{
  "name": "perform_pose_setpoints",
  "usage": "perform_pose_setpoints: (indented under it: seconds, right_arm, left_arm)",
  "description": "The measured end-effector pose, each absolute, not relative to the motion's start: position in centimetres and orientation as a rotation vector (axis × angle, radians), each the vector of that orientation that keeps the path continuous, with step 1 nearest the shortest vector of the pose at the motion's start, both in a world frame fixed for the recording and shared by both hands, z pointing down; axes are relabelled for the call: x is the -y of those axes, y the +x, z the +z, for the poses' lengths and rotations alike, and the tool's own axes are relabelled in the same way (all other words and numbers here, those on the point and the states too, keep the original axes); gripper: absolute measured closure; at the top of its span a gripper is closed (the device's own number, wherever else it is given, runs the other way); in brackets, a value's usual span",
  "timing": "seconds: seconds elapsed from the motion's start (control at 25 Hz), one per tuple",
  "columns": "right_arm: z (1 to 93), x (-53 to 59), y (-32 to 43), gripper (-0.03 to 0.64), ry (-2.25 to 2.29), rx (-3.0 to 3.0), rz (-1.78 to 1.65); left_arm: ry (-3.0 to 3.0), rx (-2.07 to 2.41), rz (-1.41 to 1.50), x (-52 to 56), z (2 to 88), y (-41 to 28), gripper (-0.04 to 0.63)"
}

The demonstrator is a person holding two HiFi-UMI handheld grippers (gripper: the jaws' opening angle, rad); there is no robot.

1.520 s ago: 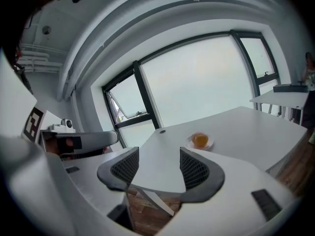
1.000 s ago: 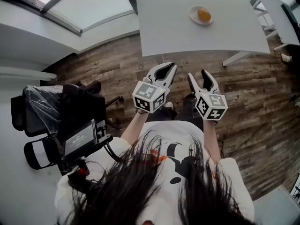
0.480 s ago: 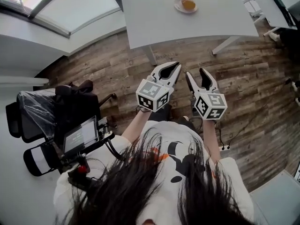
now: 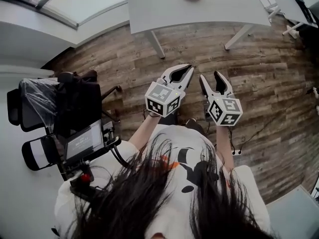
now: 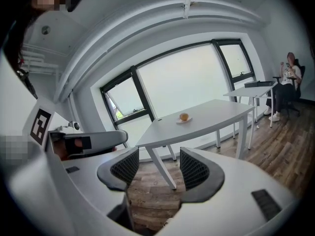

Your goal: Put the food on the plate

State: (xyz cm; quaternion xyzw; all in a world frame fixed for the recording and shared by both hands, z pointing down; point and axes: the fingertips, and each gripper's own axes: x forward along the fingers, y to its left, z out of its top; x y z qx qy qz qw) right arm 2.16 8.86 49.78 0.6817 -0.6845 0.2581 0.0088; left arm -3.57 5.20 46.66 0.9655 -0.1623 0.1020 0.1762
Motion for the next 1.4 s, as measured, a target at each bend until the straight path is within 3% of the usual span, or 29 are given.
perform_pose_setpoints:
  seconds: [0.28, 1.4]
  right_arm:
    - [48.5, -16.4, 1.4, 0.347, 2.041, 2.265, 0.717]
    - [47.5, -13.9, 0.4, 0.347, 1.890, 2.341, 0.703]
  left_arm:
    - [2.760, 0.572, 0.254, -14.1, 46.0, -4.2, 0.589]
    - [2.750, 0.671, 0.252, -12.0, 45.0, -4.1, 0.589]
